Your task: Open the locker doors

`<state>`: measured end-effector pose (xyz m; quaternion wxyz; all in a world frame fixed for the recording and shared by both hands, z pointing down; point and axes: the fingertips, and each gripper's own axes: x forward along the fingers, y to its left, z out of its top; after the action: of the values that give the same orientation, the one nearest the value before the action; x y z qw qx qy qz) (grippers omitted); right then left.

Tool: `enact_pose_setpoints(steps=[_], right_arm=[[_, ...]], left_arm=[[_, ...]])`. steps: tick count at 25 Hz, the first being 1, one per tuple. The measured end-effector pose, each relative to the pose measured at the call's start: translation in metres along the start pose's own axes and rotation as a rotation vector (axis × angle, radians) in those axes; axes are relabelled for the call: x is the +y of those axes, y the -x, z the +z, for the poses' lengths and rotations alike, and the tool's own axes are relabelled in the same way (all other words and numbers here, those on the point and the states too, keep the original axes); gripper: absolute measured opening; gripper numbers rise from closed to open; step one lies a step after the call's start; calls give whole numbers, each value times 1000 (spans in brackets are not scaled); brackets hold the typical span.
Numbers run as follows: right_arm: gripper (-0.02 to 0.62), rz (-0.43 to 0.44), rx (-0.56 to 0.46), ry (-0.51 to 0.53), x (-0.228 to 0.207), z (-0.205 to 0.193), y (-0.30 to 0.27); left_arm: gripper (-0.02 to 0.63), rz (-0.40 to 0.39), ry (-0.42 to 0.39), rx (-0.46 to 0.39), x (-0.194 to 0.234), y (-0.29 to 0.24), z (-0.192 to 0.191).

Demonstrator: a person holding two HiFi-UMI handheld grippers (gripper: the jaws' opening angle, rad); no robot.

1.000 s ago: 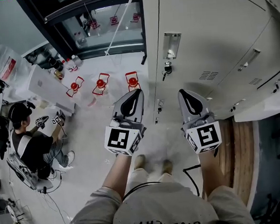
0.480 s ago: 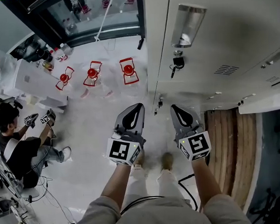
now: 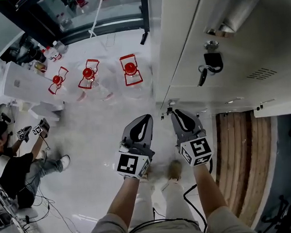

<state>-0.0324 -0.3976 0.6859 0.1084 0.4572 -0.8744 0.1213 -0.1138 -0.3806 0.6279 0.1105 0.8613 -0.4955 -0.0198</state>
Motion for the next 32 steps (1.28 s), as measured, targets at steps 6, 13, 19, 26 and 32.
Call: enact_pose_setpoints(steps=[6,13,19,26,32], right_arm=[[109,-11,0,-17,-10,-19,-35],[140,-14,-33,4,-4,-16,-53],[138,-33,-40,2,0,-16,-53],[140,-67,-50,-8,10,-23,-33],[143,-137,-76,-40,17,-31,-15]], left_arm=[[-2,-12,17,-7,4,-7,-20],[-2,-20,25,11,8,2,-32],[-2,-23,32,24,12,10,-38],[-2,-92,23,43,3,13,-39],[-2,-163,18,64,-4,13,-43]])
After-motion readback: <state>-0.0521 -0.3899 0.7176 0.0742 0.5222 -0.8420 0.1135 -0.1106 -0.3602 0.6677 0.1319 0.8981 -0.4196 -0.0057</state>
